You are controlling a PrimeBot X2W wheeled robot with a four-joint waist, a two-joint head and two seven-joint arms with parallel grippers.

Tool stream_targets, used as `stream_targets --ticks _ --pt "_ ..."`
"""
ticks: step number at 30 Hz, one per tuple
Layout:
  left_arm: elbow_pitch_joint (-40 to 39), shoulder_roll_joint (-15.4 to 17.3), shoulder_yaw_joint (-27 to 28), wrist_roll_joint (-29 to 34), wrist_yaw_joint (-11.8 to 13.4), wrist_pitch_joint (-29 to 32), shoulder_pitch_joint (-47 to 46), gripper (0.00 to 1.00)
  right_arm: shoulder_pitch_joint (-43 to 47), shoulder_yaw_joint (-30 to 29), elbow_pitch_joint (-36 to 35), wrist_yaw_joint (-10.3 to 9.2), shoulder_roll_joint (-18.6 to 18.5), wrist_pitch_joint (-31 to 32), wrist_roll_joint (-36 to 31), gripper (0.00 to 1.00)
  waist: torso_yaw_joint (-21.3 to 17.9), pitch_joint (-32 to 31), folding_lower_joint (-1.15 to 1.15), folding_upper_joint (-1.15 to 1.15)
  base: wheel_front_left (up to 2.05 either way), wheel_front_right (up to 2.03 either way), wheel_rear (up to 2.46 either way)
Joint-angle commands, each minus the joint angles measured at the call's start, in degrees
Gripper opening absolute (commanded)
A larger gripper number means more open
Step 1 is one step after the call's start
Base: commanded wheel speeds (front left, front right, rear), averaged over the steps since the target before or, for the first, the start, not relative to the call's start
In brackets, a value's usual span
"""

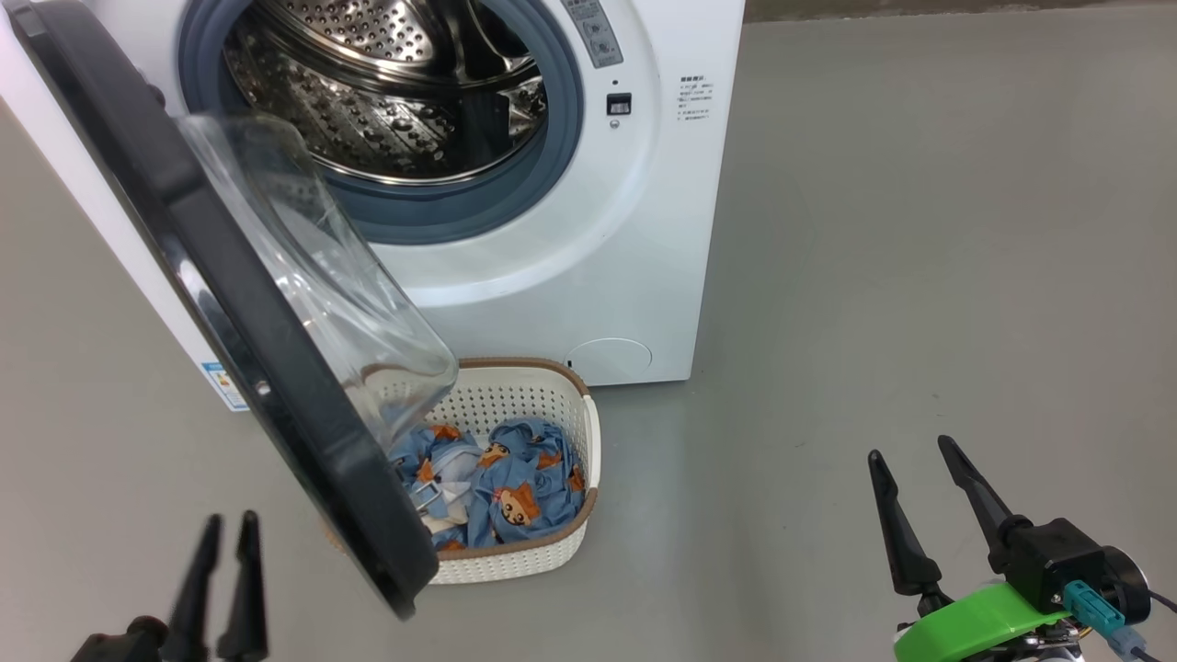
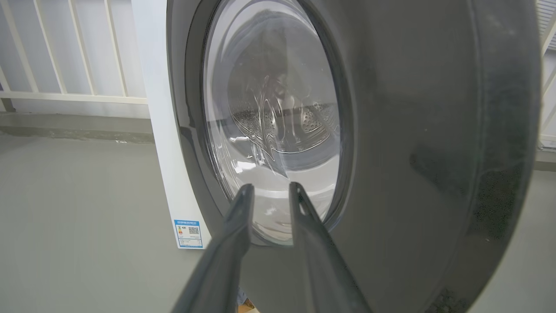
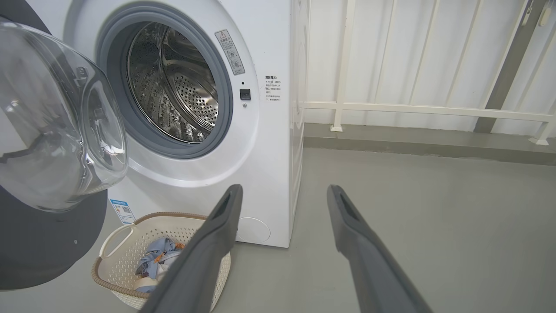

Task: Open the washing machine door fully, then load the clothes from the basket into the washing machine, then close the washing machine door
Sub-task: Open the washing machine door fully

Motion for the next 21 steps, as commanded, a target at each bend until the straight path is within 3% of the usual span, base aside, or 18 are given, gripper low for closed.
stream_targets --ticks 1,6,13,21 --pt "-1.2 1.0 1.4 -0.6 -0.2 -0.3 -1.0 0.00 -0.1 1.2 -1.1 0.09 0.0 -0.7 -0.3 1.00 0.0 -0.1 0.00 0.00 0.00 0.00 0.00" --pt "-2.7 1.5 2.2 -1.2 -0.2 -0.3 -1.6 0.00 -0.1 1.3 -1.1 0.09 0.0 -0.7 -0.2 1.00 0.2 -0.1 0.00 0.00 0.00 0.00 0.00" --pt "-13.8 1.0 8.2 -1.1 -0.2 -0.3 -4.2 0.00 -0.2 1.5 -0.6 0.09 0.0 -0.7 0.5 1.00 0.5 0.2 0.00 0.00 0.00 0.00 0.00" --pt "-27.6 1.6 6.2 0.0 -0.2 -0.3 -7.3 0.00 -0.4 2.1 -0.1 0.09 0.1 -0.7 0.8 1.00 0.6 0.1 0.00 0.00 0.00 0.00 0.00"
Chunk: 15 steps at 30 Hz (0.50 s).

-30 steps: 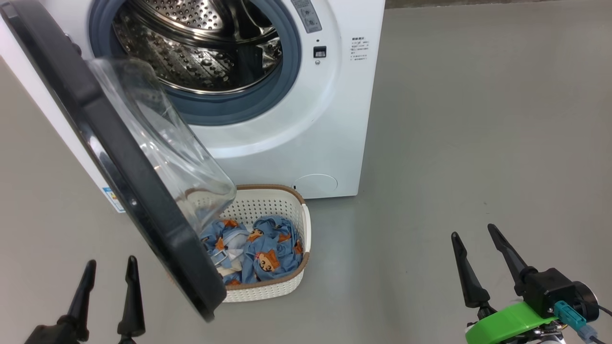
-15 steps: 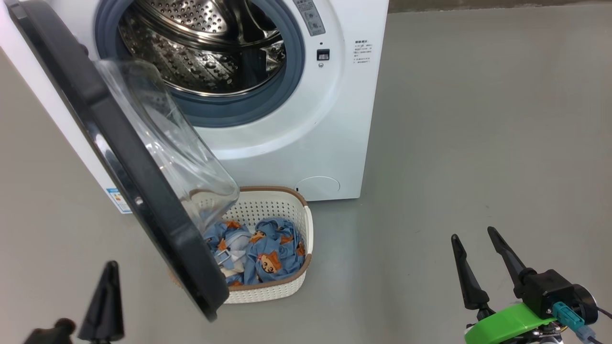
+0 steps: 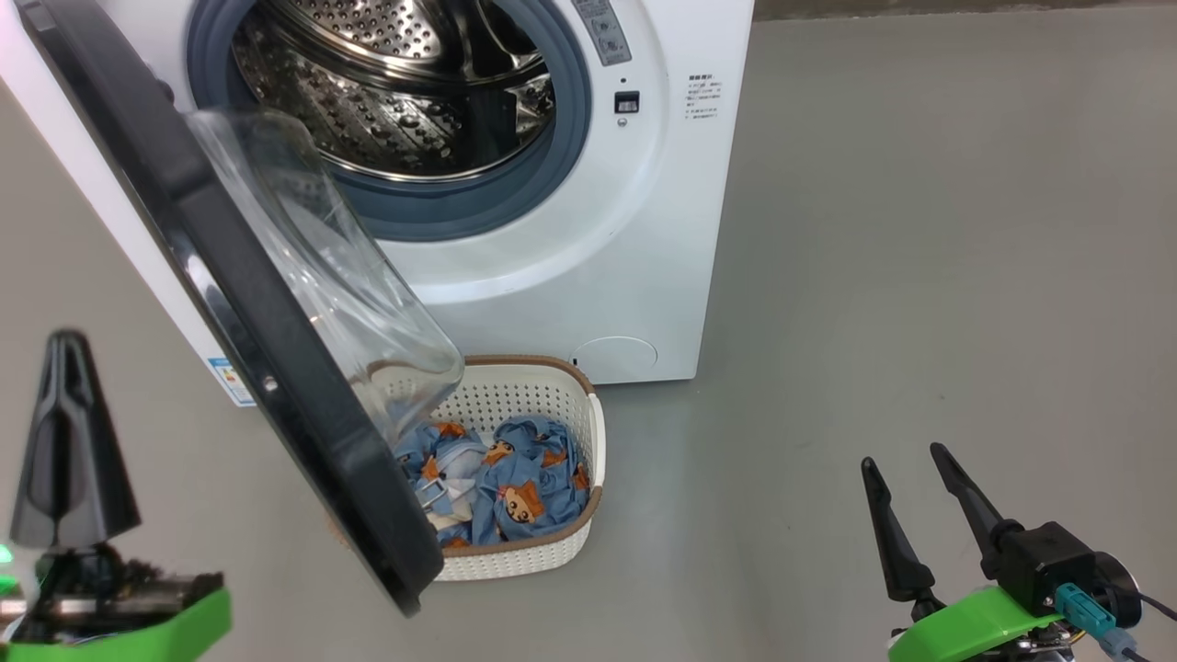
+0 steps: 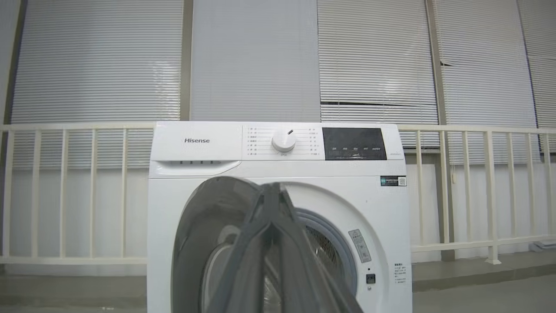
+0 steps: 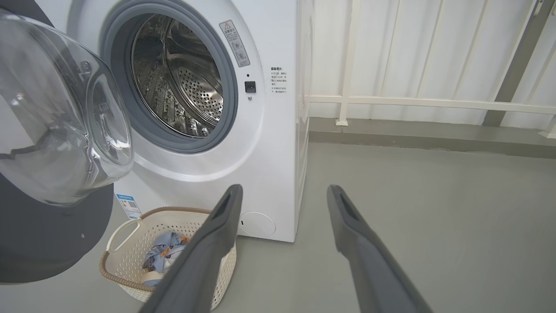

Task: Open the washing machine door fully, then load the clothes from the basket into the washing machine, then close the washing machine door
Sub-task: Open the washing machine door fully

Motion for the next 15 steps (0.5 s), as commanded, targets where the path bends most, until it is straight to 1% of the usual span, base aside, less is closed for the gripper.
stream_targets --ticks 1,4,7,11,15 --pt "-3.2 1.3 0.6 0.7 -0.2 -0.3 -2.7 0.00 -0.4 1.7 -1.2 0.09 -0.1 -0.7 0.7 1.00 0.0 -0.1 0.00 0.00 0.00 0.00 0.00" --pt "-7.6 2.0 -3.1 1.0 -0.2 -0.3 -3.9 0.00 -0.5 1.9 -1.0 0.09 -0.1 -0.7 0.9 1.00 -0.1 -0.1 0.00 0.00 0.00 0.00 0.00" --pt "-9.8 2.9 -8.4 0.7 -0.2 -0.3 -4.5 0.00 -0.7 1.9 -0.9 0.09 -0.1 -0.7 1.1 1.00 -0.2 0.0 0.00 0.00 0.00 0.00 0.00" --pt "-9.6 3.7 -16.1 -0.1 -0.2 -0.3 -5.0 0.00 -0.7 2.2 -0.6 0.09 -0.1 -0.7 1.6 1.00 -0.3 0.1 0.00 0.00 0.00 0.00 0.00" --pt "-7.4 4.1 -22.9 -1.0 -0.2 -0.3 -4.9 0.00 -0.9 2.4 -0.3 0.09 -0.1 -0.7 2.0 1.00 -0.5 0.1 0.00 0.00 0.00 0.00 0.00"
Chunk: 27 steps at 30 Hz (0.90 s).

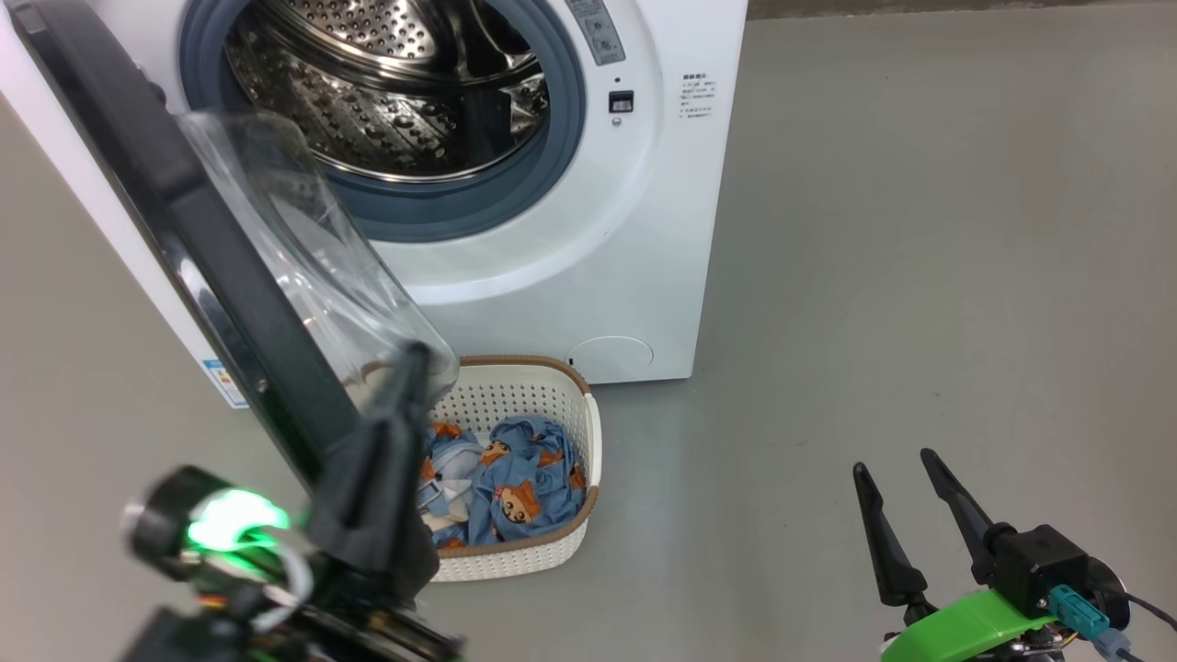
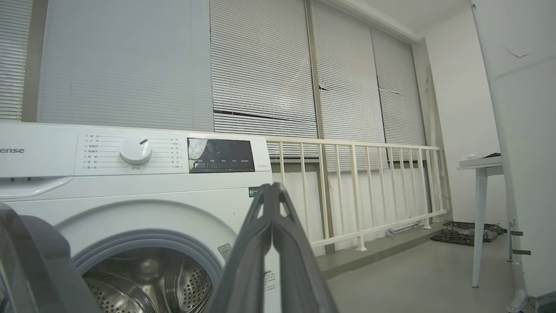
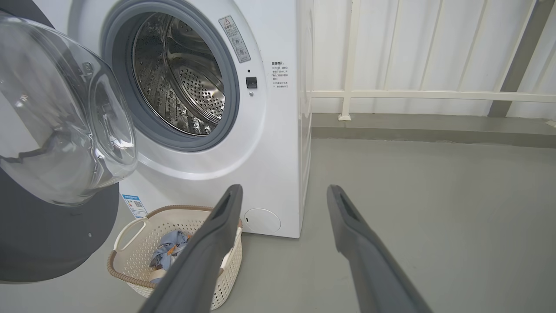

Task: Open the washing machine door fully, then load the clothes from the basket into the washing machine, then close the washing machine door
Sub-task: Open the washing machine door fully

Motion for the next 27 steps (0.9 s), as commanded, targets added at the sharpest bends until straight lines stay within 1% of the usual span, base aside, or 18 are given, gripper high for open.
stream_targets --ticks 1,8,13,20,27 --pt "-0.2 1.0 0.1 -0.7 -0.2 -0.2 -2.2 0.00 -0.9 1.5 -1.1 0.09 -0.1 -0.7 0.3 1.00 0.0 0.0 0.00 0.00 0.00 0.00 0.00" --pt "6.5 1.4 -6.1 -2.0 -0.2 0.0 -1.5 0.00 -0.9 1.6 -0.9 0.09 -0.1 -0.7 0.9 1.00 0.0 0.2 0.00 0.00 0.00 0.00 0.00" --pt "10.4 0.8 -9.0 -2.3 -0.2 0.3 -1.5 0.00 -1.0 2.0 -0.7 0.09 -0.1 -0.7 1.4 1.00 0.2 0.6 0.00 0.00 0.00 0.00 0.00" --pt "14.7 0.4 -9.7 -2.3 0.8 0.6 -1.2 0.00 -1.3 2.2 -0.4 0.09 -0.1 -0.7 1.7 1.00 0.2 0.7 0.00 0.00 0.00 0.00 0.00" --pt "17.1 0.4 -9.7 -2.5 1.9 1.0 -0.1 0.00 -1.3 2.1 -0.2 0.09 -0.1 -0.7 2.0 1.00 0.4 0.9 0.00 0.00 0.00 0.00 0.00"
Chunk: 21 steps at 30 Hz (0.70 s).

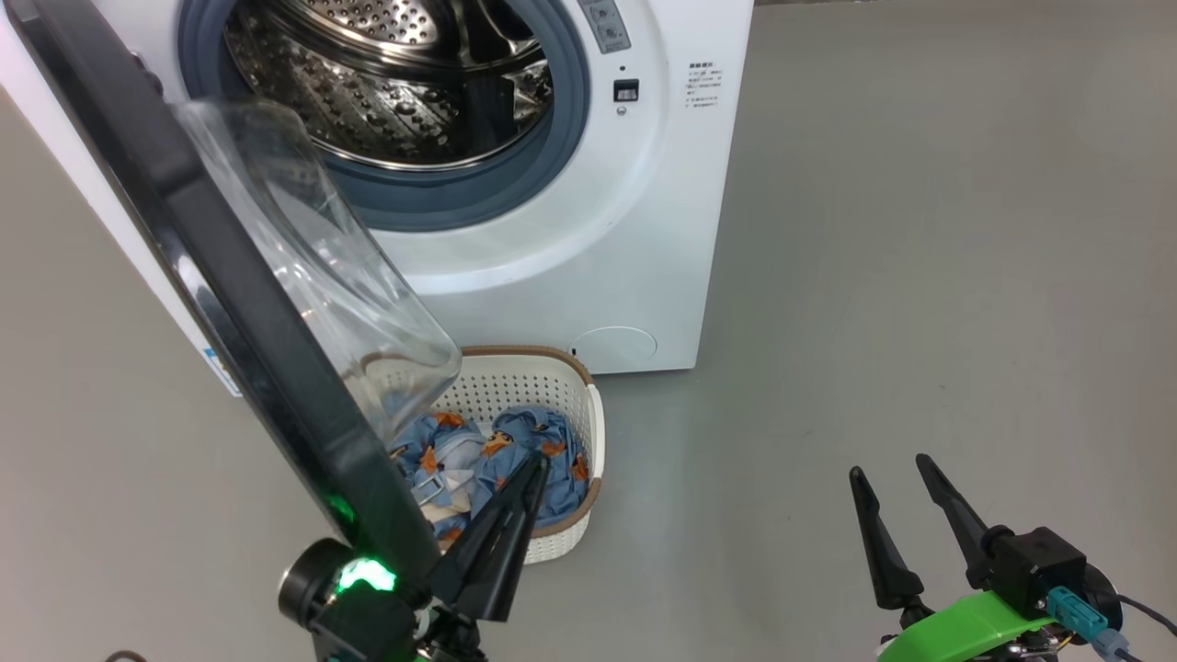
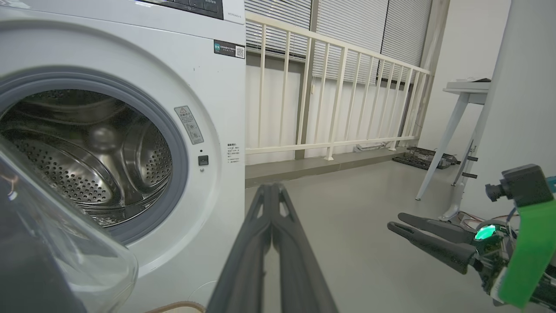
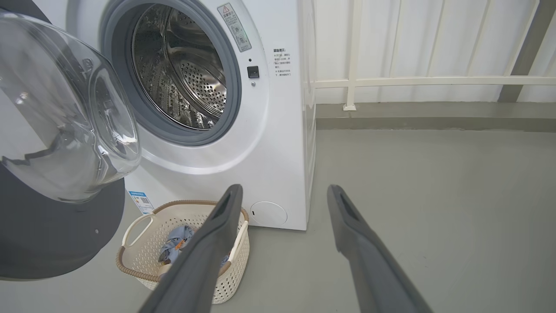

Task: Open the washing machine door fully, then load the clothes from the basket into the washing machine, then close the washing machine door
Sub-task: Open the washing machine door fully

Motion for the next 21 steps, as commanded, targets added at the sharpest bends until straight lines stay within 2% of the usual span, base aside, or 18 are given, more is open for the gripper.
stream_targets --ticks 1,13,21 --pt "-1.0 0.1 1.7 -0.4 0.4 0.0 -0.7 0.00 -1.3 1.6 -1.2 0.09 -0.1 -0.7 0.3 1.00 0.0 0.1 0.00 0.00 0.00 0.00 0.00" --pt "7.8 -0.1 5.0 -2.5 1.9 -0.6 -1.6 0.00 -1.9 2.1 -0.7 0.09 -0.1 -0.7 0.8 1.00 0.1 0.6 0.00 0.00 0.00 0.00 0.00" --pt "11.4 -0.2 7.4 -3.2 2.5 -1.1 -2.2 0.00 -1.5 1.6 -0.4 0.09 -0.1 -0.7 0.7 1.00 1.5 0.2 0.00 0.00 0.00 0.00 0.00"
